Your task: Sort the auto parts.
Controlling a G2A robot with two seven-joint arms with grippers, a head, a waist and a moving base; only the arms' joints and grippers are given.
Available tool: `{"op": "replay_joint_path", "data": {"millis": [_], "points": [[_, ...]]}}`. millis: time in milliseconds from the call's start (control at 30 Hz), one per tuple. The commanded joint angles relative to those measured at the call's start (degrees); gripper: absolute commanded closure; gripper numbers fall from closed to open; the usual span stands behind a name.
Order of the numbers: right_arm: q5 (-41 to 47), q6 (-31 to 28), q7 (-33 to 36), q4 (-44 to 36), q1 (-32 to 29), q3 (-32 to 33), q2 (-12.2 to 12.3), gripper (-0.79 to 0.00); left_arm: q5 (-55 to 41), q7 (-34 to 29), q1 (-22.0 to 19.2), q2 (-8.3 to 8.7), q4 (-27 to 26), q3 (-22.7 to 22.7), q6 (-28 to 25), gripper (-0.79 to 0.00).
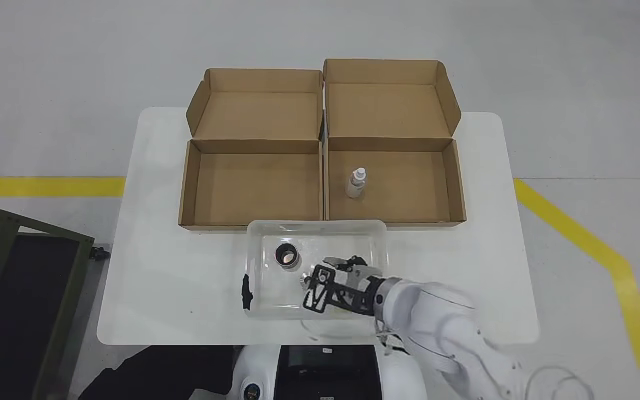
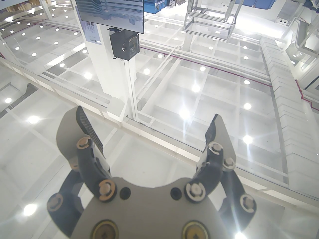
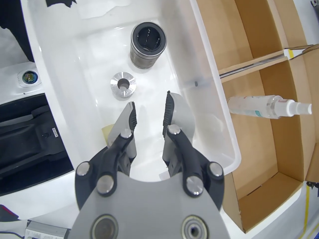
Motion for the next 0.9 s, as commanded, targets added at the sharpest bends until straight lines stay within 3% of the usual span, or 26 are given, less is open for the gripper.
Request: {"op": "replay_joint_path", "data": {"millis": [0, 433, 467, 500, 533, 867], "points": [[1.7, -0.4, 0.9, 0.4, 0.3, 0.2, 0.0, -0.280, 0.0, 0.0, 0.0, 0.00, 0.0, 0.0, 0.0, -0.785], [10.3, -3.1, 11.3, 2.6, 4.1, 0.2, 0.3, -0.369, 0.0, 0.0, 0.0, 0.00, 0.0, 0.0, 0.0, -0.785], [10.6, -3.0, 12.2, 2.7, 4.3, 0.2, 0.3, -0.446, 0.0, 0.0, 0.0, 0.00, 0.0, 0.0, 0.0, -0.785], [11.2, -2.8, 12.8, 2.7, 4.3, 0.1, 0.3, -0.674, 0.0, 0.0, 0.0, 0.00, 0.0, 0.0, 0.0, -0.785], [11.6, -2.4, 13.4, 2.7, 4.5, 0.2, 0.4, -0.785, 0.0, 0.0, 0.0, 0.00, 0.0, 0.0, 0.0, -0.785], [12.7, -1.2, 13.4, 2.4, 4.7, 0.6, 0.4, -0.785, 0.0, 0.0, 0.0, 0.00, 0.0, 0.0, 0.0, -0.785]]}}
